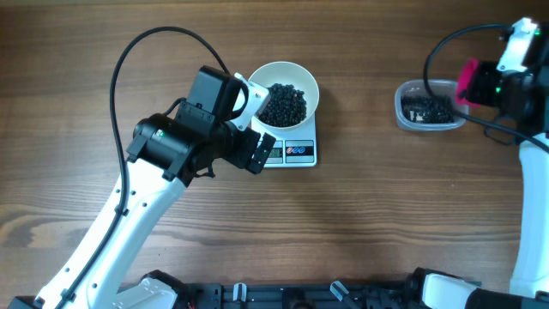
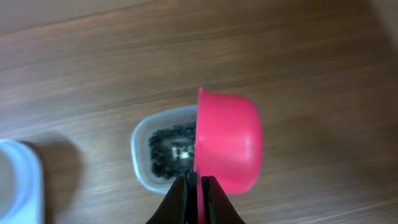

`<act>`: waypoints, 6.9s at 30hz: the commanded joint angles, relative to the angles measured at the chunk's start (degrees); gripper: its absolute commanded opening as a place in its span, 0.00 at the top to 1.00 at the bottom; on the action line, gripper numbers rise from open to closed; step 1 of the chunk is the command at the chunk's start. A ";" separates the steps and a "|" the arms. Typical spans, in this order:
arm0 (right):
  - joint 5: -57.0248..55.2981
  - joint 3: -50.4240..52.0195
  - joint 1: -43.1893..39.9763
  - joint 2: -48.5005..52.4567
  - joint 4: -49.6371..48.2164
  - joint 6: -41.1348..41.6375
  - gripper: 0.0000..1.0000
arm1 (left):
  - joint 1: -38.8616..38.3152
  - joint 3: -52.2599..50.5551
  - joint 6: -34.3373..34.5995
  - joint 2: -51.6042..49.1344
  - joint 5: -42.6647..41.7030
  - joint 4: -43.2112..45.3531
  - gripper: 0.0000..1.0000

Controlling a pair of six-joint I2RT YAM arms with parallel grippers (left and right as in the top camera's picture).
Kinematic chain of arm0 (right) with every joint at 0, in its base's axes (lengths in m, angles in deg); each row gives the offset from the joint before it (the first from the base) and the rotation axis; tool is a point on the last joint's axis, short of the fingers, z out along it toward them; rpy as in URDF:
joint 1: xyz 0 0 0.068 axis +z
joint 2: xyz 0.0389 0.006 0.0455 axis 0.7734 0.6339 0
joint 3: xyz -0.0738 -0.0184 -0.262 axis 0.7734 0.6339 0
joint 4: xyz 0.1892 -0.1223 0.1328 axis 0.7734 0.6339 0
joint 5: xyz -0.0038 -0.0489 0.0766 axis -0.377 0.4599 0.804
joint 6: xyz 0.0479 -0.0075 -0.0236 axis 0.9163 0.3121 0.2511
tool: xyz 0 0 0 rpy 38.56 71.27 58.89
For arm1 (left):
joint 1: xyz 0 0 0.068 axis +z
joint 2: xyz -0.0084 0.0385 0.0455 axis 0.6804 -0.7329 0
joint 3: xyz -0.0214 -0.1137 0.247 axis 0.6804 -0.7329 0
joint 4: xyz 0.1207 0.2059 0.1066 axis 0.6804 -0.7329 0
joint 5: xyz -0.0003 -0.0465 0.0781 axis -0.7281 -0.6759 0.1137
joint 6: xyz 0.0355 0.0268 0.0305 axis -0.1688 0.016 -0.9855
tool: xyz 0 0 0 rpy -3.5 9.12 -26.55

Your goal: Scoop item into bowl and weigh 150g on scale

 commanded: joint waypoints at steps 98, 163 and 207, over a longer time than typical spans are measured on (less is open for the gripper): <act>17.14 22.32 13.51 -16.22 -0.52 4.09 0.00 | 0.17 -0.15 0.15 0.31 0.35 0.15 0.00; 14.86 84.80 13.62 -80.63 -53.33 -9.38 0.00 | 0.17 -0.15 0.15 0.35 0.33 -4.37 0.00; 14.86 84.80 13.62 -80.63 -53.33 -9.40 0.00 | 21.05 -77.42 16.72 77.85 3.10 56.15 0.00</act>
